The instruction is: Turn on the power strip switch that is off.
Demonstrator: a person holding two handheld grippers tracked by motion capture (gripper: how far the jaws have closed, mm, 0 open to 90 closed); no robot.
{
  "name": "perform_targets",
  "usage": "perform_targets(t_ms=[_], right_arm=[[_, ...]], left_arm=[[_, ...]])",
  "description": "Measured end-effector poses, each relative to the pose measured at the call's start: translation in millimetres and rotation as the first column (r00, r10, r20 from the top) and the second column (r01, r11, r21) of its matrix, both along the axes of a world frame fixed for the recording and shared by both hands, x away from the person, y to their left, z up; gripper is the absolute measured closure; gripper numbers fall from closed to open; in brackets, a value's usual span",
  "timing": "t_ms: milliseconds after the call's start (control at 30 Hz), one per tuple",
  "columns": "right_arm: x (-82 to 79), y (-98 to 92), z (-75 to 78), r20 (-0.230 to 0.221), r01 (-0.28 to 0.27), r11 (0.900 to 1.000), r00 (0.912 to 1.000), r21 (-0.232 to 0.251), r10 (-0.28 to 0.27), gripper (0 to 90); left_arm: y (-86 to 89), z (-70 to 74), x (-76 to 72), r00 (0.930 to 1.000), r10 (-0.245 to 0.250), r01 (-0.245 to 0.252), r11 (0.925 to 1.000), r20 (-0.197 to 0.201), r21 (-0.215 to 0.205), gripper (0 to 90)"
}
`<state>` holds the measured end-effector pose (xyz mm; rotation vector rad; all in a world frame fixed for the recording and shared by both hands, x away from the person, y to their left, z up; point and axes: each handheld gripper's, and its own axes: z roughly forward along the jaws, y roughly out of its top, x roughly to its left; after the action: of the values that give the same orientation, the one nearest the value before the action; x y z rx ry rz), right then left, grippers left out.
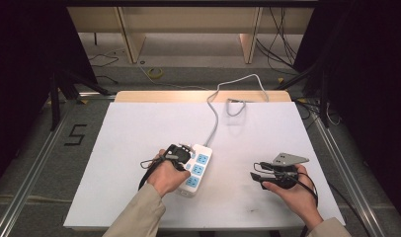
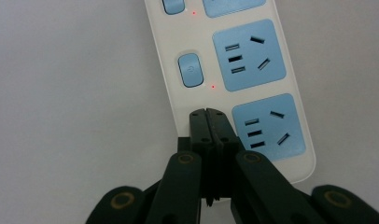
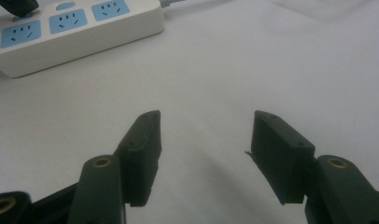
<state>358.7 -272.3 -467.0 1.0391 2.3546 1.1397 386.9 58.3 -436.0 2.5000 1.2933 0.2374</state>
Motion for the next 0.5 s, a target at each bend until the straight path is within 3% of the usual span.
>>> perform_targets(t_ms=[500], right_arm=[[0.2,-0.2,-0.1,-0.003,0.0,1.0,1.0,0.0,0.0,43.5]], left_arm=[[-1.3,0.2,-1.2,0.9999,-0.01,0.01,0.9999,0.01,0.013,90.0]])
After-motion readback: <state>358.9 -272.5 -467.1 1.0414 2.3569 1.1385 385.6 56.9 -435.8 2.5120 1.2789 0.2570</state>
